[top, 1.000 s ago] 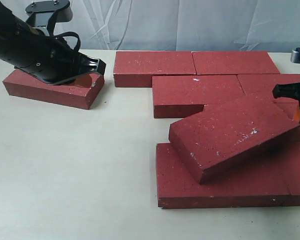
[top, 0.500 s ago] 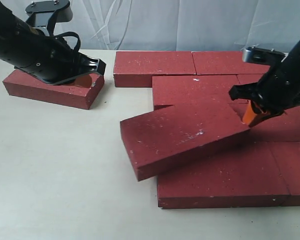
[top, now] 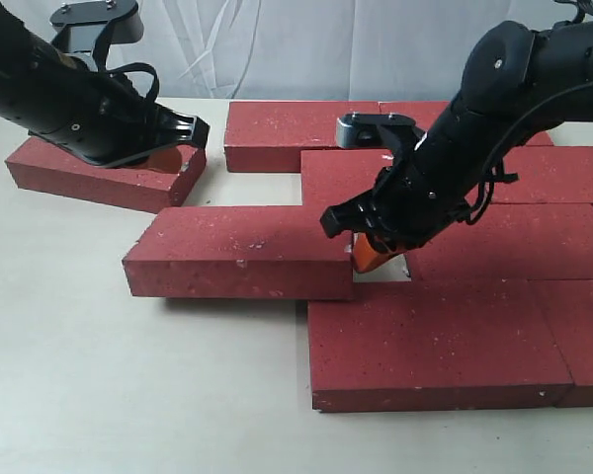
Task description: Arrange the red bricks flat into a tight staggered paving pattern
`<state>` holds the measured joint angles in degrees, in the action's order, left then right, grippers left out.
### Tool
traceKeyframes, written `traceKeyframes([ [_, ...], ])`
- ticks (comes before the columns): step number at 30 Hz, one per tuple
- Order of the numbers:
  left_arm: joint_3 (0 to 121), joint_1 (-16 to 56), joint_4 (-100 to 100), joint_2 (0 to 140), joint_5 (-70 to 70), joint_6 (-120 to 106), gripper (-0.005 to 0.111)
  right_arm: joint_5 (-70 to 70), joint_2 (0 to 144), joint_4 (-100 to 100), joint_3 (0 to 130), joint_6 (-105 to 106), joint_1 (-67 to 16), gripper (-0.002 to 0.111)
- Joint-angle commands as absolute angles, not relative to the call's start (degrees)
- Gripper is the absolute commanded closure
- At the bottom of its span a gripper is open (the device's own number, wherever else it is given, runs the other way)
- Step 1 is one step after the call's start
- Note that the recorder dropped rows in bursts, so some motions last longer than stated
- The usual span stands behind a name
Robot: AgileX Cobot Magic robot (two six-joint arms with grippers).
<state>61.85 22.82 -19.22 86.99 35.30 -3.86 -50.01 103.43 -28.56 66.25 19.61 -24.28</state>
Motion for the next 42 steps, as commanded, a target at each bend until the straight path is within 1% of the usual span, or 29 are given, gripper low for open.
traceKeyframes([
  [1,61.73,23.01,-18.84,86.63,34.88,-3.84,0.107,-48.1,103.93,-29.21,66.02,19.99,-25.34,0.109],
  [5,61.73,23.01,-18.84,86.63,34.88,-3.84,0.107,-46.45,103.93,-29.04,66.02,19.99,-25.34,0.109],
  [8,61.73,23.01,-18.72,86.63,34.87,-3.84,0.107,-44.74,104.48,-32.98,66.02,21.09,-25.66,0.109],
  [12,61.73,23.01,-16.88,86.63,34.31,-3.84,0.107,-42.79,106.26,-39.19,66.02,25.76,-28.83,0.109],
  [19,61.73,23.01,-15.63,86.63,33.37,-3.65,0.107,-39.0,107.03,-40.25,66.14,27.48,-32.68,0.109],
  [26,61.73,22.91,-10.89,86.63,33.23,-3.05,0.107,-43.55,107.03,-36.78,70.13,27.37,-32.68,0.109],
  [29,61.73,22.91,-5.52,86.63,33.23,1.98,0.107,-47.07,107.03,-33.09,72.83,27.37,-32.68,0.109],
  [32,61.73,22.53,0.0,86.63,33.51,9.02,0.107,-47.55,107.03,-32.17,74.25,26.94,-32.68,0.109],
  [35,61.73,20.36,1.73,86.63,34.3,12.56,0.107,-47.45,107.03,-32.17,74.38,26.94,-32.68,0.109],
  [42,61.73,10.66,3.52,86.63,35.81,12.91,0.107,-47.0,107.03,-31.43,74.38,26.94,-32.68,0.109],
])
